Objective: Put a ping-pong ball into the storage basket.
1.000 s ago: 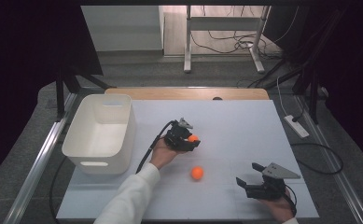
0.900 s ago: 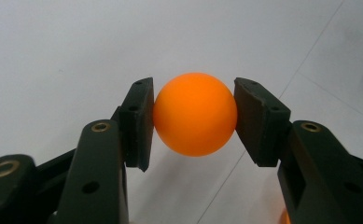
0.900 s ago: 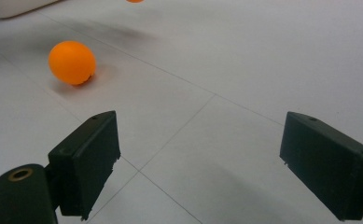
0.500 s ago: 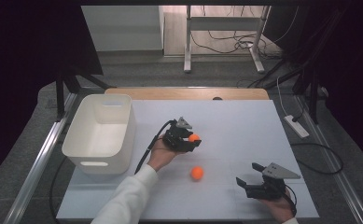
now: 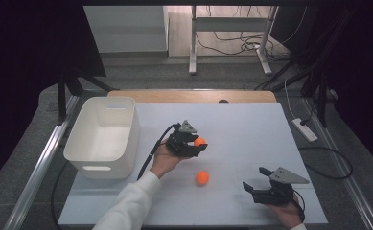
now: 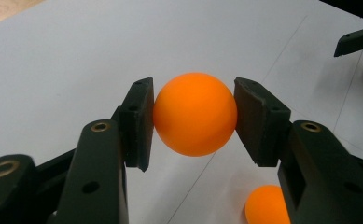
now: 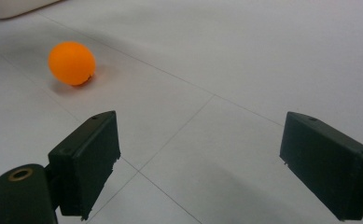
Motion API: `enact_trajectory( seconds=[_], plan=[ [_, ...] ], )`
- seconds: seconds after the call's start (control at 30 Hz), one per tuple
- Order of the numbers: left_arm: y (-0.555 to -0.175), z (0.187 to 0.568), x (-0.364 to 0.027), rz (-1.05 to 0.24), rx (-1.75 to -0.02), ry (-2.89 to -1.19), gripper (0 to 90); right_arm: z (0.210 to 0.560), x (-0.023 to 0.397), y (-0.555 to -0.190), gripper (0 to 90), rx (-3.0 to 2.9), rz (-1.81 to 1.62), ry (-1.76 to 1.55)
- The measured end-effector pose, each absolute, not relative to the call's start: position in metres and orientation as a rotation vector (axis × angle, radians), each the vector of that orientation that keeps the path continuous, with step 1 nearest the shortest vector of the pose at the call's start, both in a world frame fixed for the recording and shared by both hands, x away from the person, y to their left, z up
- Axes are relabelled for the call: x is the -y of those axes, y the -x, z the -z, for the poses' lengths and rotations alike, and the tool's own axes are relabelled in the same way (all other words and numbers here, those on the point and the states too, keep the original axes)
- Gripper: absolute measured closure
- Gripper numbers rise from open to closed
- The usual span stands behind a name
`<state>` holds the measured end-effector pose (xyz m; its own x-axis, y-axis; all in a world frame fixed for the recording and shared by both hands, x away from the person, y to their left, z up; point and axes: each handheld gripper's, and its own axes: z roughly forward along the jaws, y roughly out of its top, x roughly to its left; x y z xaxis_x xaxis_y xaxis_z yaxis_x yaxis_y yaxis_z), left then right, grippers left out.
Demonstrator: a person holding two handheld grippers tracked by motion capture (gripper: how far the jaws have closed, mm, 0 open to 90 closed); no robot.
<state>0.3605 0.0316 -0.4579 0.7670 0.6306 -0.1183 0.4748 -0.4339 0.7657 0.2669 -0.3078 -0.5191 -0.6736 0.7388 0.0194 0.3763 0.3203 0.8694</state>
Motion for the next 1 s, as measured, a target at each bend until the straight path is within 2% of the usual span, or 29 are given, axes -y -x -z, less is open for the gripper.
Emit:
enact_trajectory(
  seconds=[1.0],
  plan=[
    [-0.349,0.446,-0.052,-0.274,-0.820,-2.045,50.3,0.519,0.308,-0.267,11.7,-2.204,-1.295,-0.990]
  ],
)
